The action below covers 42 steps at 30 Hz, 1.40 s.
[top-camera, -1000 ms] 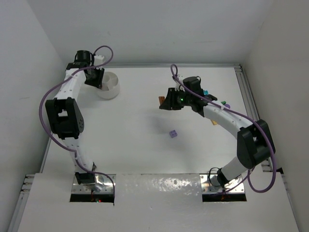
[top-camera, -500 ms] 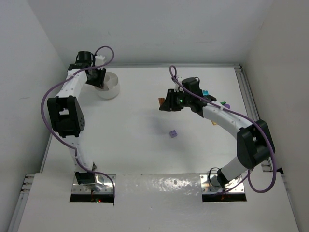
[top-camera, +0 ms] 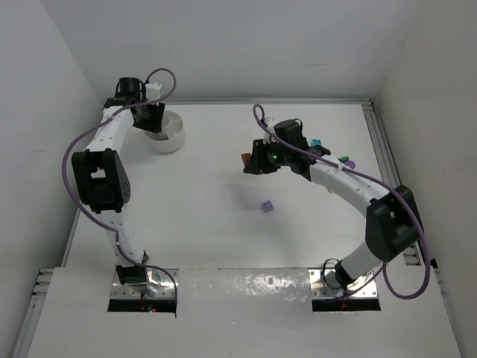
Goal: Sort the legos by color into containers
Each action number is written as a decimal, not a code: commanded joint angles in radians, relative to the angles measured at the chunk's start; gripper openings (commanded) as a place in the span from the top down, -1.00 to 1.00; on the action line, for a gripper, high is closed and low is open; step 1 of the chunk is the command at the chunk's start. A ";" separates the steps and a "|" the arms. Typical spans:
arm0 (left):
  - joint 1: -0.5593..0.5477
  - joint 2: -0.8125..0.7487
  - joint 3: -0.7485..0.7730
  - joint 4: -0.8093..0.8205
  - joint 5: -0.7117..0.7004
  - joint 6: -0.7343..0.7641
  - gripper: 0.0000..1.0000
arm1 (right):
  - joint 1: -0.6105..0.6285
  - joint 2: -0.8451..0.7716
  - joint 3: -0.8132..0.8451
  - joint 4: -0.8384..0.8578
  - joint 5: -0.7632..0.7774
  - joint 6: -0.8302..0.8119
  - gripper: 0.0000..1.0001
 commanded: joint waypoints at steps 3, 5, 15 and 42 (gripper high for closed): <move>-0.015 -0.167 0.060 0.043 0.265 -0.007 0.07 | 0.111 -0.030 0.081 -0.068 0.124 -0.169 1.00; -0.058 -0.207 0.036 0.018 0.332 -0.010 -0.01 | 0.142 -0.052 0.063 -0.033 0.187 -0.196 1.00; -0.337 -0.410 -0.254 0.030 0.630 -0.122 -0.32 | 0.225 -0.102 -0.016 0.169 0.330 -0.238 1.00; -0.476 -0.373 -0.247 0.093 0.563 -0.239 1.00 | 0.265 -0.079 -0.004 0.197 0.355 -0.220 1.00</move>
